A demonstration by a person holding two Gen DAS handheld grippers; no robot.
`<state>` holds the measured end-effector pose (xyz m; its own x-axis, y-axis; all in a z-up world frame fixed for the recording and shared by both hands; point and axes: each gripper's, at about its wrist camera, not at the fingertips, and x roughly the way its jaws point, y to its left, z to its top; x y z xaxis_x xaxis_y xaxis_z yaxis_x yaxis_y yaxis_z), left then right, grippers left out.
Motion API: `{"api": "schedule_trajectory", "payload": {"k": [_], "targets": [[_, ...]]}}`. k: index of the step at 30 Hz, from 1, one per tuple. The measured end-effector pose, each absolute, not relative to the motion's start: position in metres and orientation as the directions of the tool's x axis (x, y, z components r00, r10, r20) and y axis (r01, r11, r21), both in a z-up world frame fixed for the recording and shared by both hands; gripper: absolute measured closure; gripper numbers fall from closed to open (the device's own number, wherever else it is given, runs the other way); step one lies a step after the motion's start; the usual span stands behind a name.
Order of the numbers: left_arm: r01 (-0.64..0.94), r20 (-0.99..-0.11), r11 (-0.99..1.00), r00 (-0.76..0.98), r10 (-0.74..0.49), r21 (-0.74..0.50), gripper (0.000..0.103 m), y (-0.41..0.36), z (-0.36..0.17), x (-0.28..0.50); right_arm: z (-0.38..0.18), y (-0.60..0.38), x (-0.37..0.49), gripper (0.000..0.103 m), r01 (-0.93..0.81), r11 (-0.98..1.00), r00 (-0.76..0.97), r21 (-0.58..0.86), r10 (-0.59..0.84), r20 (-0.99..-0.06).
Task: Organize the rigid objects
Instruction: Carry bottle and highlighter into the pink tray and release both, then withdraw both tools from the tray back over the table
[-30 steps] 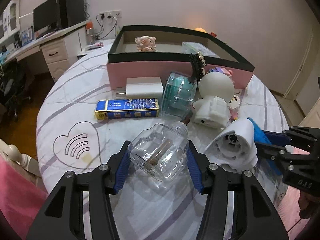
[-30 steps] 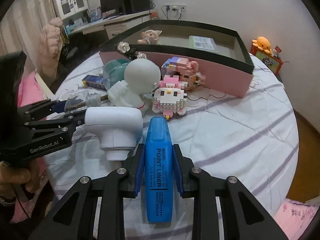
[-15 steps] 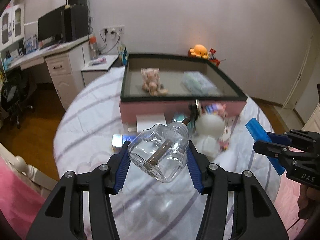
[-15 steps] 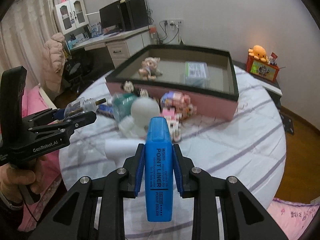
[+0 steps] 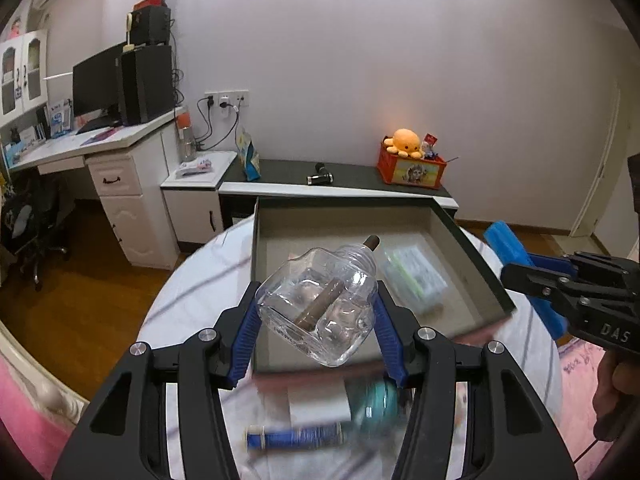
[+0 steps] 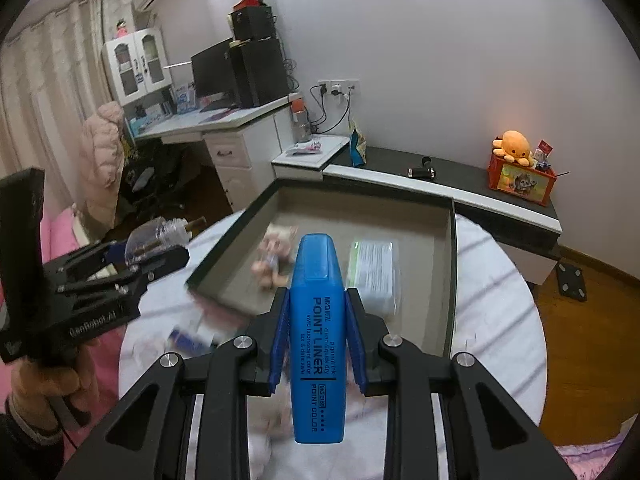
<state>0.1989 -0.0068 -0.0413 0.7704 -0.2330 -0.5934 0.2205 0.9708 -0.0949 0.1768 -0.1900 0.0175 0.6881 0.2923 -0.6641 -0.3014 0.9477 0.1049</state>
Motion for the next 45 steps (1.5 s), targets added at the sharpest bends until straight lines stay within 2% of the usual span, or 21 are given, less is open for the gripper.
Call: {"api": "schedule_trajectory", "payload": {"k": [10, 21, 23, 25, 26, 27, 30, 34, 37, 45], "targets": [[0.248, -0.653, 0.964, 0.715, -0.25, -0.098, 0.049, -0.04, -0.062, 0.291, -0.007, -0.205, 0.283, 0.076, -0.204, 0.969, 0.654, 0.142, 0.242, -0.717], [0.248, -0.749, 0.967, 0.629, -0.207, -0.059, 0.048, -0.067, -0.1, 0.347, -0.052, -0.224, 0.344, 0.075, -0.108, 0.984, 0.573, 0.145, 0.181, -0.799], [0.255, -0.758, 0.965, 0.616, -0.215, -0.067, 0.04, -0.068, -0.102, 0.348, -0.056, -0.223, 0.346, 0.075, -0.1, 0.985, 0.565, 0.139, 0.171, -0.807], [0.253, -0.747, 0.966, 0.632, -0.205, -0.051, 0.01, -0.067, -0.099, 0.345, -0.059, -0.223, 0.347, 0.073, -0.089, 0.988, 0.564, 0.13, 0.158, -0.811], [0.247, -0.739, 0.968, 0.645, -0.196, -0.041, 0.004, -0.067, -0.096, 0.342, -0.06, -0.223, 0.347, 0.063, -0.084, 0.988, 0.564, 0.126, 0.151, -0.812], [0.245, -0.724, 0.969, 0.663, -0.19, -0.03, 0.0, -0.067, -0.092, 0.337, -0.06, -0.223, 0.346, 0.046, -0.08, 0.989, 0.563, 0.125, 0.149, -0.813], [0.23, -0.714, 0.973, 0.683, -0.153, 0.011, 0.0, -0.066, -0.086, 0.329, -0.055, -0.222, 0.339, 0.021, -0.078, 0.989, 0.585, 0.123, 0.145, -0.798], [0.202, -0.687, 0.979, 0.71, -0.153, -0.008, 0.0, -0.054, -0.075, 0.313, -0.04, -0.225, 0.325, 0.014, -0.057, 0.986, 0.622, 0.154, 0.156, -0.767], [0.182, -0.655, 0.983, 0.738, -0.162, -0.038, 0.0, -0.04, -0.061, 0.292, -0.027, -0.222, 0.309, 0.0, -0.044, 0.988, 0.651, 0.149, 0.141, -0.746], [0.155, -0.585, 0.987, 0.796, -0.153, -0.048, 0.0, -0.015, -0.026, 0.224, 0.008, -0.201, 0.249, 0.0, -0.062, 0.984, 0.71, 0.167, 0.161, -0.685]]}}
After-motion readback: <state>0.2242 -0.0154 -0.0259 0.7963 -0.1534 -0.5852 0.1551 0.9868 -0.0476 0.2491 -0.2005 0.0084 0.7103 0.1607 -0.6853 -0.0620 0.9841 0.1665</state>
